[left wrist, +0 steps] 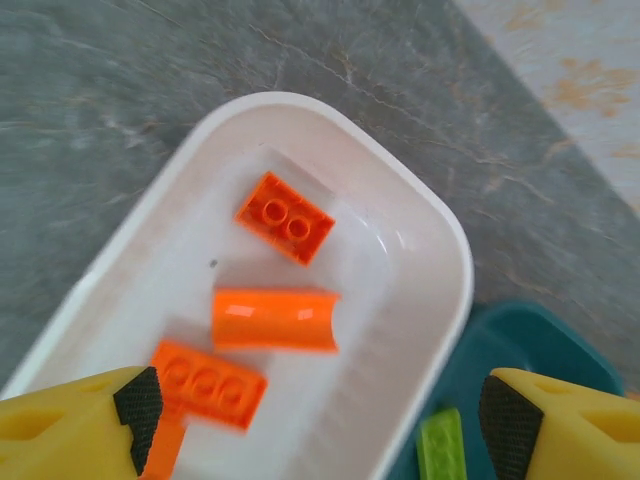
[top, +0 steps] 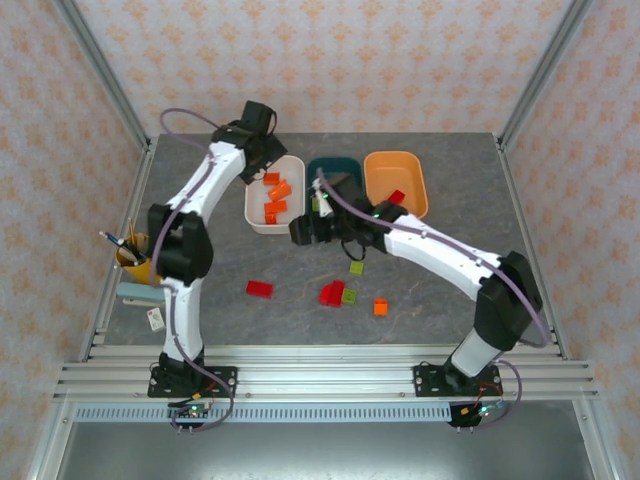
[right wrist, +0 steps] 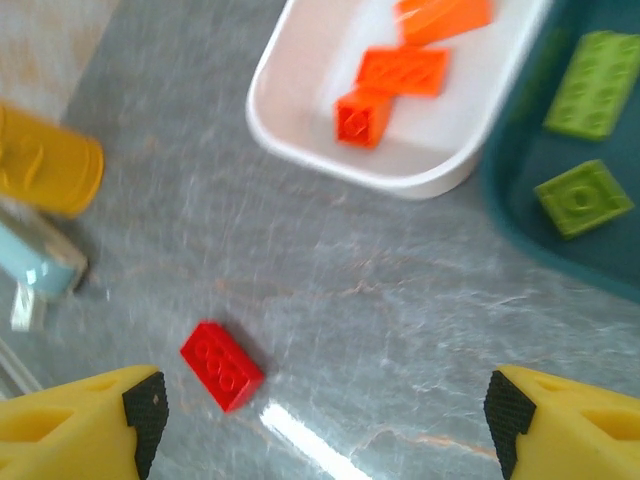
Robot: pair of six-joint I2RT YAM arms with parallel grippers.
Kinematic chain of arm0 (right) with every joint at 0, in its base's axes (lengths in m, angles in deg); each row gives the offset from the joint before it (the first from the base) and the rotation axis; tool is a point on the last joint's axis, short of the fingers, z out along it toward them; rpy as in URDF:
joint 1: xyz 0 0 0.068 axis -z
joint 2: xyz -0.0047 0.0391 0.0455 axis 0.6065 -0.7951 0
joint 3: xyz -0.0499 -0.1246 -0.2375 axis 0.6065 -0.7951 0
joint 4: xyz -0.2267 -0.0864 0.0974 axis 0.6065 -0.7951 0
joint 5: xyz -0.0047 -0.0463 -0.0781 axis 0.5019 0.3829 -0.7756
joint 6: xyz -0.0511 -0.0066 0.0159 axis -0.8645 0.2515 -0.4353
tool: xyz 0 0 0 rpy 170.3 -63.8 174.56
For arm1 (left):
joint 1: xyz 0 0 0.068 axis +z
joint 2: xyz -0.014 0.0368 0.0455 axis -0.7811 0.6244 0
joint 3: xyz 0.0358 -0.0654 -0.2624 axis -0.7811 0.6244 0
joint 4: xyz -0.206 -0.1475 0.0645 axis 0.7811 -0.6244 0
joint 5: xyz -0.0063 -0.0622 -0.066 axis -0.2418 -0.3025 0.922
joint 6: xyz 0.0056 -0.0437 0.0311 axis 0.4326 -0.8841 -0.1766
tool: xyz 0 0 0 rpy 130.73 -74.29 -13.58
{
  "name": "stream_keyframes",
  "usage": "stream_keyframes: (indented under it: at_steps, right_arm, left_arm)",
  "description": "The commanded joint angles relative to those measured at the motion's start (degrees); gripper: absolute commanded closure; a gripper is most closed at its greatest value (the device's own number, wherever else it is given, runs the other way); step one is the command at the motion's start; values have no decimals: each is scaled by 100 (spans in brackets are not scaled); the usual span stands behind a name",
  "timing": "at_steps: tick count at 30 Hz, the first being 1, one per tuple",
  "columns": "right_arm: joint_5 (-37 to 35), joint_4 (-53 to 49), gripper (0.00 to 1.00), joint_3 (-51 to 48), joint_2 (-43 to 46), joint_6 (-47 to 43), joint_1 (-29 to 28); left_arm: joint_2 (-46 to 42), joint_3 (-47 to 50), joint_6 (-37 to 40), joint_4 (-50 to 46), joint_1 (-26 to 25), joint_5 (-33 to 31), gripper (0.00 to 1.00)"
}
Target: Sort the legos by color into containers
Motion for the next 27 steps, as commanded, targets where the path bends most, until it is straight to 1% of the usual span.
stream_keyframes:
  at_steps: [1, 6, 9, 13, 15, 18, 22, 27]
  right_arm:
    - [-175, -542, 16, 311, -438, -1069, -523]
    - [-146, -857, 16, 855, -1174, -1454, -1188]
    - [-244, -1235, 16, 1357, -1733, -1532, -1445]
    - [-417, -1816, 16, 2134, -2472, -1494, -1630]
    - [-437, -1939, 15, 2381, -2731, -1536, -1712]
    - [-600, -2039, 15, 2654, -3031, -1573, -1816]
    - [-1091, -2407, 17, 3182, -3541, -1436, -1854]
    - [-1336, -2570, 20, 3656, -3954, -1303, -1860]
  left_arm:
    - [-1404, 1074, -169, -313, -67, -274, 14]
    - [-3444, 3195, -512, -617, -62, -738, 13]
    - [-4584, 4229, -788, -963, -61, -903, 12]
    - [-5888, 5223, -1024, -1434, -62, -947, 12]
    - [-6435, 5519, -1080, -1692, -63, -970, 12]
    - [-6975, 5714, -1101, -2057, -62, -1002, 12]
    - [-7332, 5742, -1162, -2494, -61, -984, 11]
    - [-7689, 5776, -1240, -2834, -61, -1030, 11]
